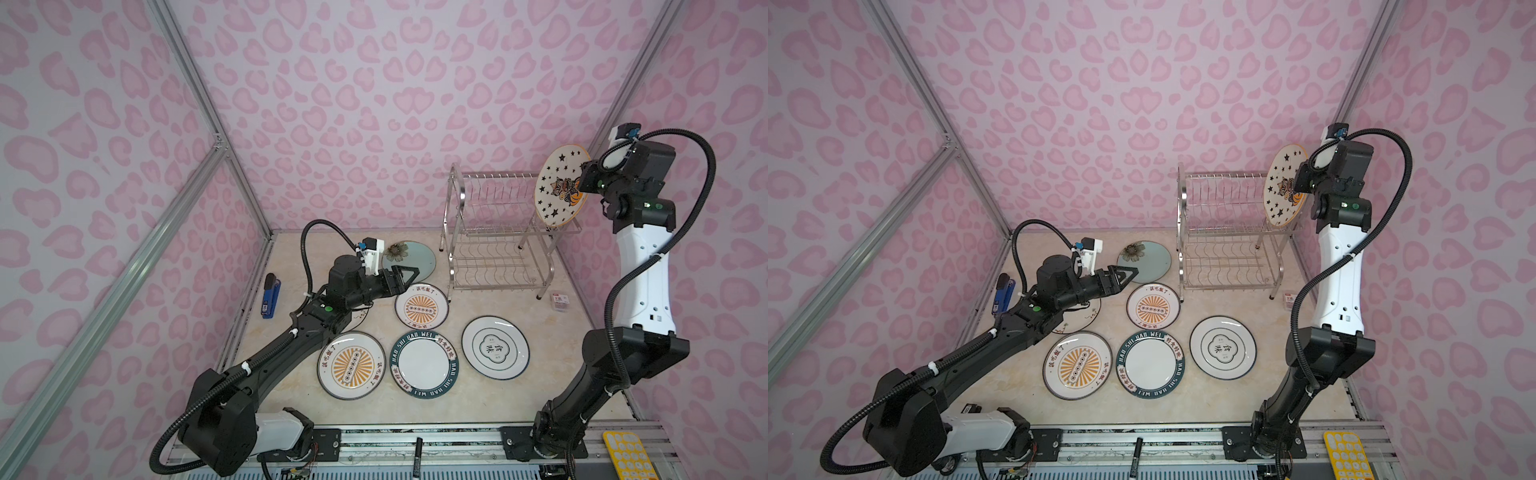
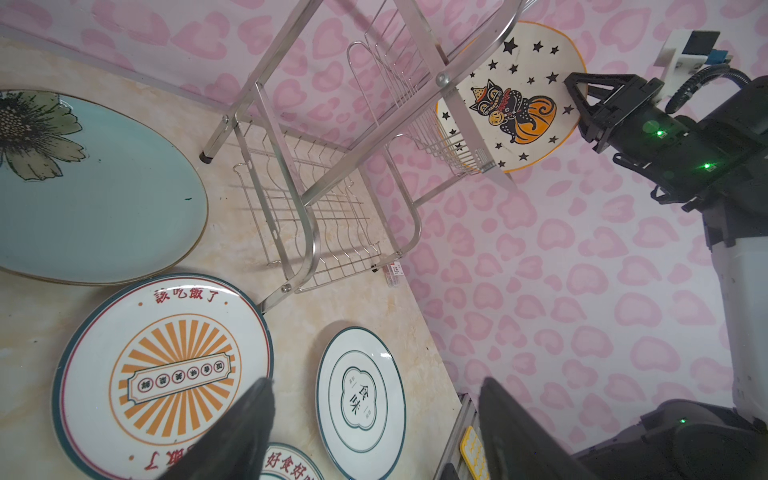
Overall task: Load the plates into the dish rack
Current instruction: 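Open the right gripper to release the cat plate in the rack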
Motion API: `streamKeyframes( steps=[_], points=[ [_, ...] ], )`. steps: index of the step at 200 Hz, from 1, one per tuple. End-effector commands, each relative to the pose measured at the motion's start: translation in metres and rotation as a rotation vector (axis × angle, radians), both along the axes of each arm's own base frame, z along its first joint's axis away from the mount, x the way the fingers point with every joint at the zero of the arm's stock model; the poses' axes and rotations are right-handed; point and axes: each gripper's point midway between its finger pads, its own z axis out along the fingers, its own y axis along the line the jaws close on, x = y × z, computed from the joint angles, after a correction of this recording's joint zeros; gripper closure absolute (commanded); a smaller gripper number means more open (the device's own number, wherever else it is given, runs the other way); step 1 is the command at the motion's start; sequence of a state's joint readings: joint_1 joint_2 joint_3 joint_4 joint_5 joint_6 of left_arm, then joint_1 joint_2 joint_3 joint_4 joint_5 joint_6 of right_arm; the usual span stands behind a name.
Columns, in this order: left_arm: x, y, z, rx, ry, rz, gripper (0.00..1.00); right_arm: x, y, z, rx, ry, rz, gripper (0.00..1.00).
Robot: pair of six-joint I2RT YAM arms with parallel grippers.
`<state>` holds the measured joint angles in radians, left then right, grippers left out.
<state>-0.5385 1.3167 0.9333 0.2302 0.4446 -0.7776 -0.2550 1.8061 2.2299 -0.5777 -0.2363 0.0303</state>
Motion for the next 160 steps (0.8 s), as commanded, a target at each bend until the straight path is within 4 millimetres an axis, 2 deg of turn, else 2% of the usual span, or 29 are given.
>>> streamKeyframes(
  steps=[1,64,117,160],
  points=[
    [0.002,-0.001,0.006,-0.007,-0.026,0.000,0.21,0.006,0.000,0.001,0.009,-0.007,0.005,0.76],
    [0.004,-0.001,0.006,-0.008,-0.026,0.000,0.21,0.022,0.002,0.005,0.022,-0.017,0.028,0.83],
    [0.006,-0.002,0.006,-0.006,-0.024,0.001,0.21,0.033,0.002,0.001,0.036,-0.017,0.035,0.93],
    [0.006,-0.001,0.008,-0.003,-0.029,0.002,0.21,0.040,0.005,0.002,0.044,-0.032,0.046,0.91]
  ],
)
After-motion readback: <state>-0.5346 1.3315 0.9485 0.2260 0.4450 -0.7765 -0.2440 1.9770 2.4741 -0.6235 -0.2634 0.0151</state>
